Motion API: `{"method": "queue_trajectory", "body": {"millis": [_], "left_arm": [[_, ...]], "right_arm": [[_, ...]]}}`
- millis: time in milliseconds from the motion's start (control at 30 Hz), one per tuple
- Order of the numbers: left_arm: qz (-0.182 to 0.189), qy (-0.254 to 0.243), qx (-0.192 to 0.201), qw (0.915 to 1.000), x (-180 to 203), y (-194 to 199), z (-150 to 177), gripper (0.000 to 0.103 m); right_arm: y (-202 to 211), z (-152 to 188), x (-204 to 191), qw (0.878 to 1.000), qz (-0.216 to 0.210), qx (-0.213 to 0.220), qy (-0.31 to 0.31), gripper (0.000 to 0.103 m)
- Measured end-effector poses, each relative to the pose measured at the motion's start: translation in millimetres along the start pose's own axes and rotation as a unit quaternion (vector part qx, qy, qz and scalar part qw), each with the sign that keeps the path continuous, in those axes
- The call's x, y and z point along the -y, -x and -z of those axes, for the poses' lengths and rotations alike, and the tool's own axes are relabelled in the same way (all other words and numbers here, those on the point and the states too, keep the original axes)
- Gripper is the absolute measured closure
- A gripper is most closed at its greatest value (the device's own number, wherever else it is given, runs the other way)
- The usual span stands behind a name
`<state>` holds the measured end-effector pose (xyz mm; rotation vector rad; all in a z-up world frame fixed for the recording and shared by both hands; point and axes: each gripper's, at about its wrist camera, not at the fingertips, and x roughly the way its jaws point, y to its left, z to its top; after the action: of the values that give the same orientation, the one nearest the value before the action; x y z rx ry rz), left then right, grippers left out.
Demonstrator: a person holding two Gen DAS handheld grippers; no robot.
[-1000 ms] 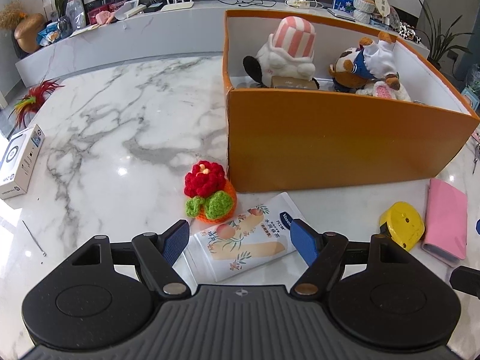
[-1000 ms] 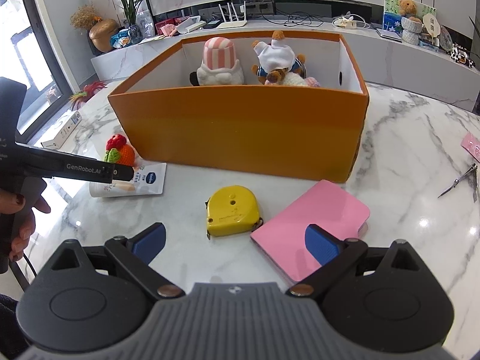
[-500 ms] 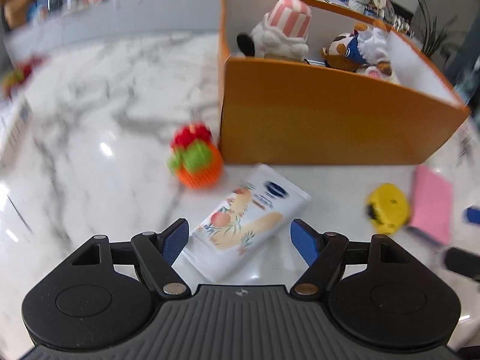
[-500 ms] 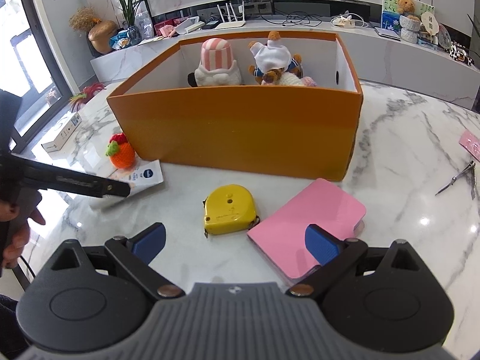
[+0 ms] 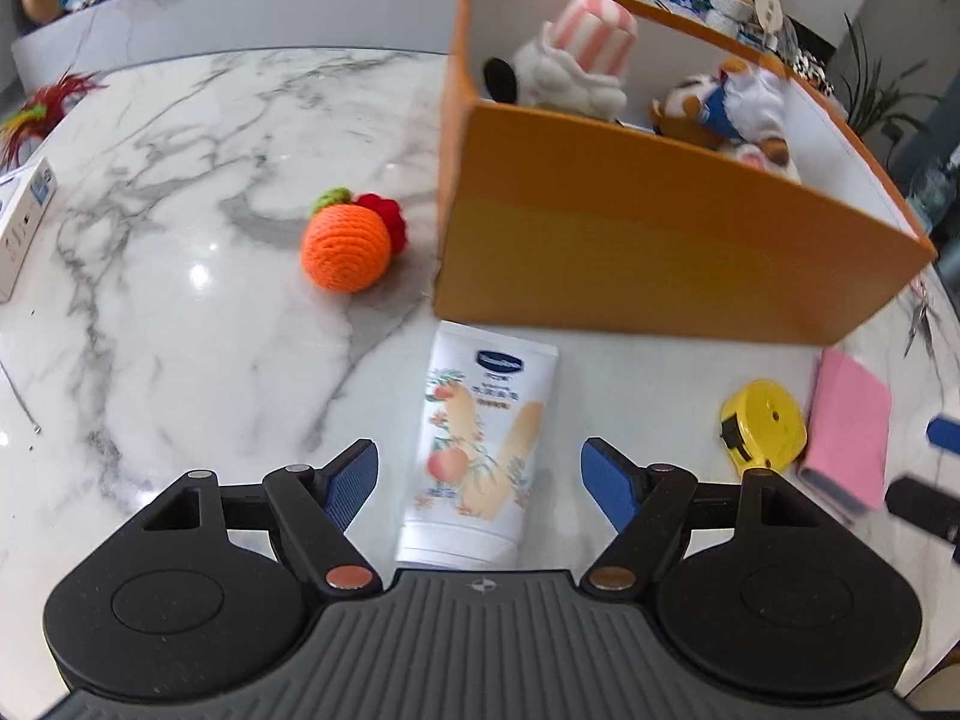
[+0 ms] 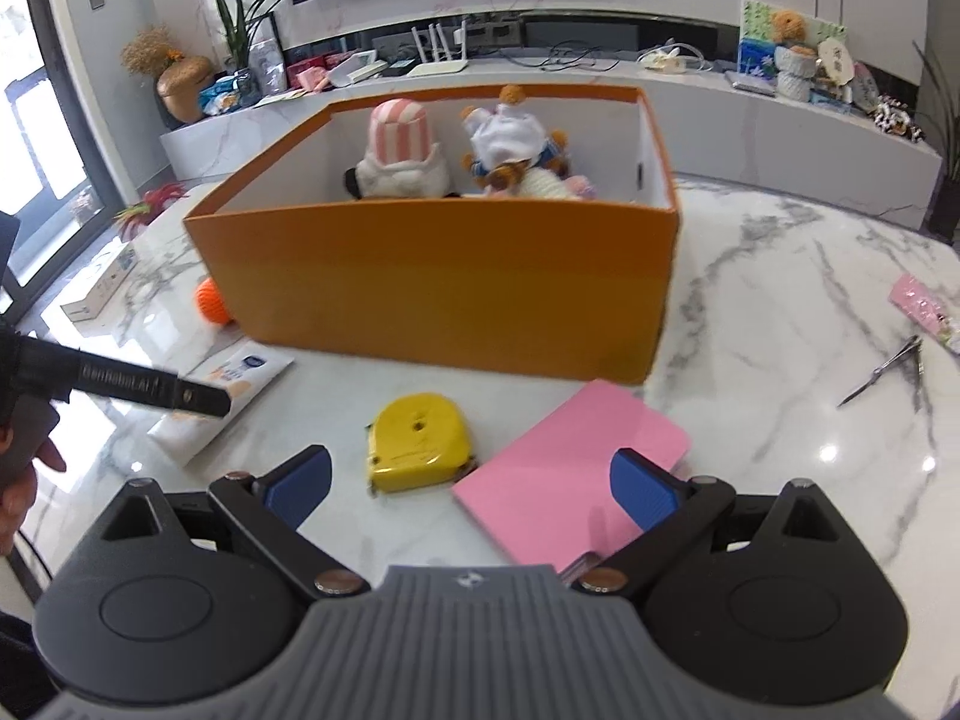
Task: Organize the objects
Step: 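Move left tool to white Vaseline tube while right tool approaches pink notebook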
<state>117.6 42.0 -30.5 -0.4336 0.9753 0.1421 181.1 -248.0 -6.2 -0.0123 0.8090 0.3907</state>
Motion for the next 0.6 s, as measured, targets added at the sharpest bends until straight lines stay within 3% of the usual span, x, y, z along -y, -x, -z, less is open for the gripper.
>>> {"method": "queue_trajectory", "body": {"millis": [200, 400, 600], "left_arm": [[-0.005, -0.01, -0.001, 0.9999, 11.4, -4.8, 6.1, 0.015], [-0.012, -0.001, -0.009, 0.9999, 12.1, -10.4, 5.1, 0.015], [-0.016, -0.001, -0.015, 0.9998, 12.3, -14.2, 5.4, 0.015]], "right_arm": [[-6.7, -3.3, 19.7, 0.999, 0.033, 0.002, 0.025, 0.003], [-31.1, -6.0, 63.9, 0.991, 0.053, -0.019, -0.118, 0.003], [-55.0, -9.1, 59.3, 0.984, 0.1, -0.034, -0.141, 0.003]]}}
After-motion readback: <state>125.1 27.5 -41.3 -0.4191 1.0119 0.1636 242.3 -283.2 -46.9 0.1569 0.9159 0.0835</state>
